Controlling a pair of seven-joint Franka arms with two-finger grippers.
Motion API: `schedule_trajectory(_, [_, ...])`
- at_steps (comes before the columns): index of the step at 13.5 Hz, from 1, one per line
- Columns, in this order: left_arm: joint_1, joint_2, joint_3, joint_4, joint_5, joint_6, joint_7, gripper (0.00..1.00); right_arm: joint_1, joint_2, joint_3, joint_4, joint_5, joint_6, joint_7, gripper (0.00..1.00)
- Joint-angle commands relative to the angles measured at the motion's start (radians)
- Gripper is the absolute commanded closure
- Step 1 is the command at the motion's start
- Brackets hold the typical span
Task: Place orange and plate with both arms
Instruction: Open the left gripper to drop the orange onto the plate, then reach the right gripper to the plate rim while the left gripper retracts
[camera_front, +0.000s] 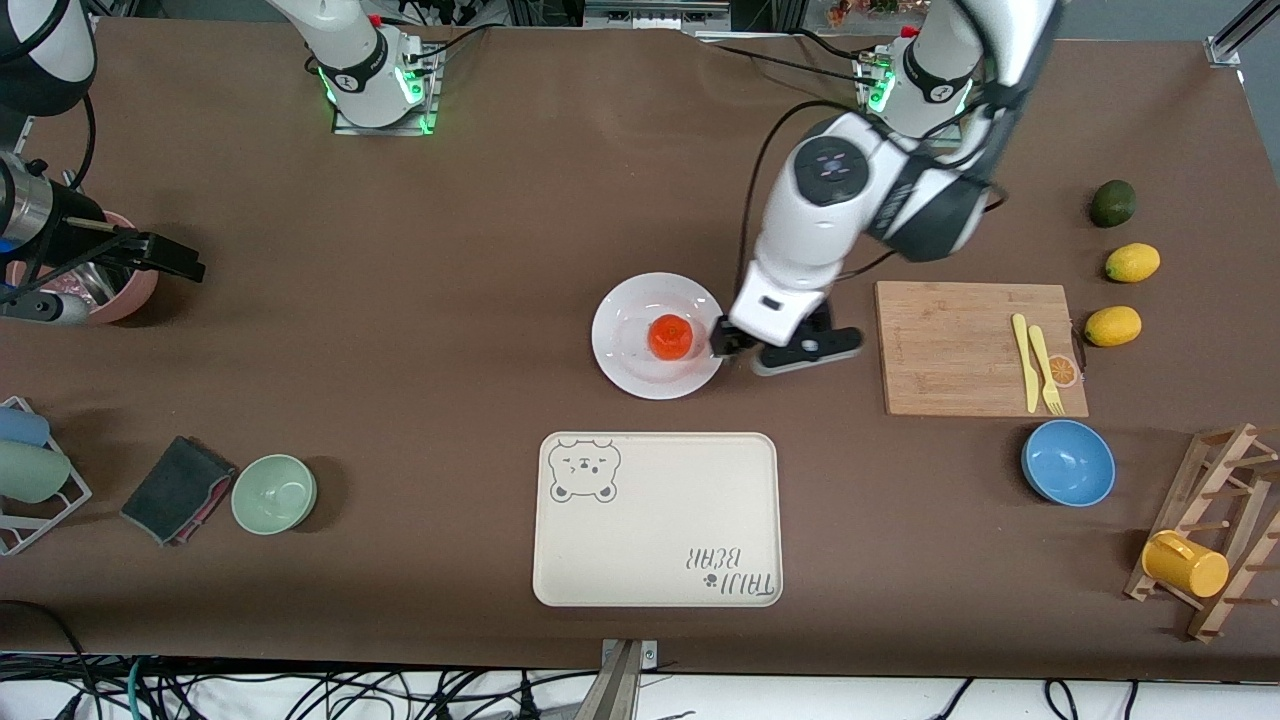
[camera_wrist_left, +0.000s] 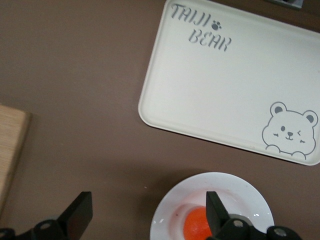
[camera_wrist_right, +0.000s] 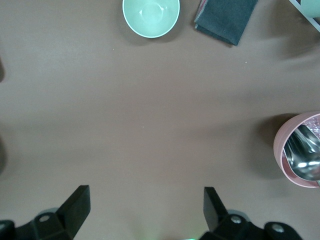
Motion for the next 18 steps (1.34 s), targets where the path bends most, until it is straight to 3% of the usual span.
schedule_trajectory(1, [0.122, -0.140, -0.024, -0.093, -0.085, -0.071, 0.151, 0.00, 0.003, -0.011, 0.000, -0.003, 0.014, -0.008, 0.004, 0.00])
schedule_trajectory(6, [0.288, -0.258, -0.004, -0.075, -0.133, -0.333, 0.472, 0.00, 0.004, -0.011, 0.000, -0.003, 0.013, -0.008, 0.004, 0.00])
schedule_trajectory(10, [0.290, -0.280, 0.122, -0.023, -0.133, -0.469, 0.625, 0.00, 0.013, -0.008, 0.000, -0.009, 0.014, -0.008, 0.014, 0.00])
schedule_trajectory(12, [0.294, -0.284, 0.172, 0.018, -0.135, -0.548, 0.653, 0.00, 0.023, 0.013, 0.001, -0.007, 0.013, -0.008, -0.005, 0.00])
schedule_trajectory(15, [0.311, -0.287, 0.182, 0.094, -0.144, -0.662, 0.653, 0.00, 0.093, 0.044, 0.000, -0.006, 0.005, -0.011, -0.011, 0.00])
schedule_trajectory(18, [0.314, -0.277, 0.189, 0.126, -0.189, -0.727, 0.642, 0.00, 0.199, 0.146, 0.010, -0.006, 0.037, -0.016, 0.015, 0.00])
